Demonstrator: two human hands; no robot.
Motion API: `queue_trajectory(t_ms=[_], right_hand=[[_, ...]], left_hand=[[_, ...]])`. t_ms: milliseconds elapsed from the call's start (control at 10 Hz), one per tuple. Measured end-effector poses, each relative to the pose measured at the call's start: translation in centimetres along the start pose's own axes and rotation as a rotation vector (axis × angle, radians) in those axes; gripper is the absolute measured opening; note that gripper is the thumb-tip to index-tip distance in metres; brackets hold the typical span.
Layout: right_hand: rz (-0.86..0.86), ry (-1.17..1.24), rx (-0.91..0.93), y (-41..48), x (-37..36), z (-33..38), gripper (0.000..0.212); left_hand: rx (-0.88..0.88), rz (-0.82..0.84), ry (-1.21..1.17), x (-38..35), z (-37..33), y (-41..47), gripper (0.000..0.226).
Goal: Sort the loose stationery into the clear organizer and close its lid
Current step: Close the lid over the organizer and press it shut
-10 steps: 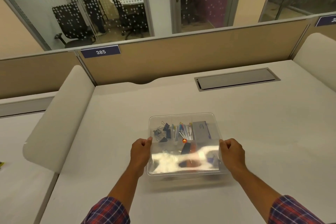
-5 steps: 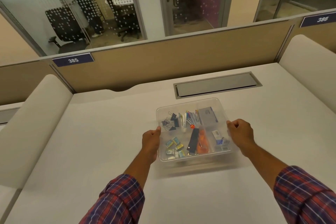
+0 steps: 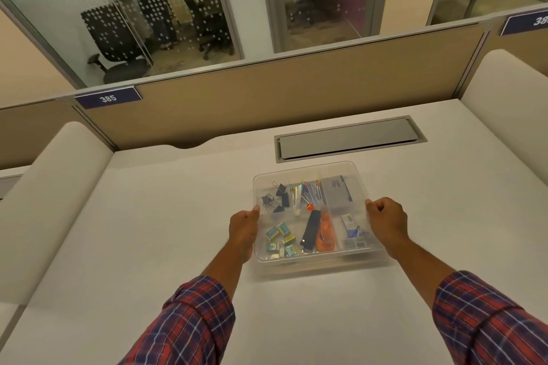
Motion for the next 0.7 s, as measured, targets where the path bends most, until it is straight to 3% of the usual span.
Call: queue_trajectory(t_ms=[100, 200, 400, 500, 600, 700], right_hand=[[-0.012, 0.018, -0.013, 0.0, 0.0, -0.5, 0.03], [0.013, 0.155, -0.084, 0.2, -0.1, -1.3, 0.015], [0.136, 0.337, -0.171, 0.4, -0.6, -1.7, 0.029], [0.155, 0.26, -0.142, 0.4, -0.3, -1.2, 0.032], [0.098, -0.072, -0.041, -0.3, 0.3, 0.3, 0.05], [0.011, -0.366, 0.152, -1.1, 0.2, 2.3, 0.062]], left_hand=[[-0.009, -0.002, 0.014, 0.0, -0.1, -0.1, 0.03], [-0.02, 0.002, 0.033, 0.2, -0.3, 0.0, 0.027], [-0.038, 0.059, 0.108, 0.6, -1.6, -0.3, 0.042], [-0.156, 0.089, 0.333, 0.3, -2.8, -0.6, 0.048], [-0.369, 0.003, 0.892, 0.4, -4.5, -1.6, 0.057], [-0.508, -0.137, 1.169, 0.4, -5.8, -2.2, 0.066]])
Point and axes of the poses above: each hand's wrist, its own y-axis towards the middle knuckle, its own x-axis out of the back of the hand, z = x × y, the point moved 8 cm from there along y, towards the middle knuckle
